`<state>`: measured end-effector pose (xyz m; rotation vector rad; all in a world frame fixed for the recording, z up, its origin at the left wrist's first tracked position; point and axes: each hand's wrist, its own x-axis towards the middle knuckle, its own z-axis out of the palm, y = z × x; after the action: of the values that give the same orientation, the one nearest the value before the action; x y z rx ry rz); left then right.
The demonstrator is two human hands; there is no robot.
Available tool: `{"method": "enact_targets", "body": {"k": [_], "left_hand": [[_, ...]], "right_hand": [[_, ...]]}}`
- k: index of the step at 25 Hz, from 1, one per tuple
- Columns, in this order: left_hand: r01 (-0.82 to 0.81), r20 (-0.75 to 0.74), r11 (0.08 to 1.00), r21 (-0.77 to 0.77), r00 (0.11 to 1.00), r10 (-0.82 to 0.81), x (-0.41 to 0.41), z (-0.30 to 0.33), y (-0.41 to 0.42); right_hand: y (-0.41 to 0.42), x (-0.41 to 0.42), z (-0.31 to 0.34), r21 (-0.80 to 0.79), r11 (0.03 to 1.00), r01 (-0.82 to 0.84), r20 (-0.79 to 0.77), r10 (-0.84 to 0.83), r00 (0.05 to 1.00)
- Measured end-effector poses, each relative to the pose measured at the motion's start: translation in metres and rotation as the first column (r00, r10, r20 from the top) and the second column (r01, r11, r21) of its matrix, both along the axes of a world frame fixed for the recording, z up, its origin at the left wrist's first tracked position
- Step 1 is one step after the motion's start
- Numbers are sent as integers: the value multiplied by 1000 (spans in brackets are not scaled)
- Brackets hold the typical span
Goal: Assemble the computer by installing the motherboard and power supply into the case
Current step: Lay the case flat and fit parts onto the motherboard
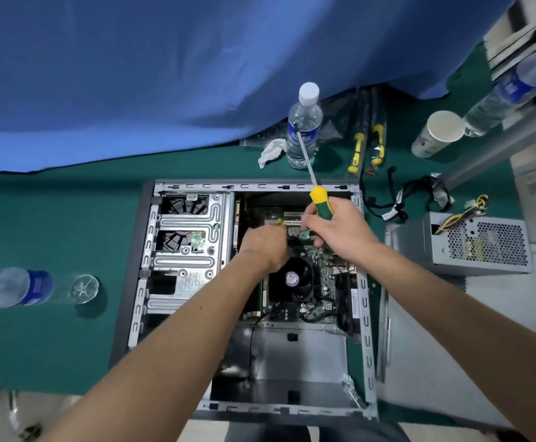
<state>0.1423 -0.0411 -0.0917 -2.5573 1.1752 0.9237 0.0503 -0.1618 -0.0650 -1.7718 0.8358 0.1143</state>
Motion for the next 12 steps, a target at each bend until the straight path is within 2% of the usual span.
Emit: {"method": "enact_targets", "body": {"k": [5,7,8,10,11,12], "left_hand": [[61,17,994,92,998,-62,-19,-1,8],[-71,-72,994,-82,995,65,-18,0,8],[-224,-165,948,-224,968,190,-17,3,9],[-506,-392,730,-459,853,344,-16,8,14],[-585,-490,622,-521,802,343,-17,9,18],[-629,-557,551,-548,766,321,-19,10,22]], "right_hand": [[0,-5,-8,-22,994,-108,0,108,994],[0,-2,-9,5,994,-112,-3,112,994],[-1,-1,-8,21,993,-113,2,113,994],[-4,1,-6,37,992,-124,11,124,992],[-4,1,-5,42,989,-139,9,139,990],[-3,0,-4,51,986,-156,3,156,988]]}}
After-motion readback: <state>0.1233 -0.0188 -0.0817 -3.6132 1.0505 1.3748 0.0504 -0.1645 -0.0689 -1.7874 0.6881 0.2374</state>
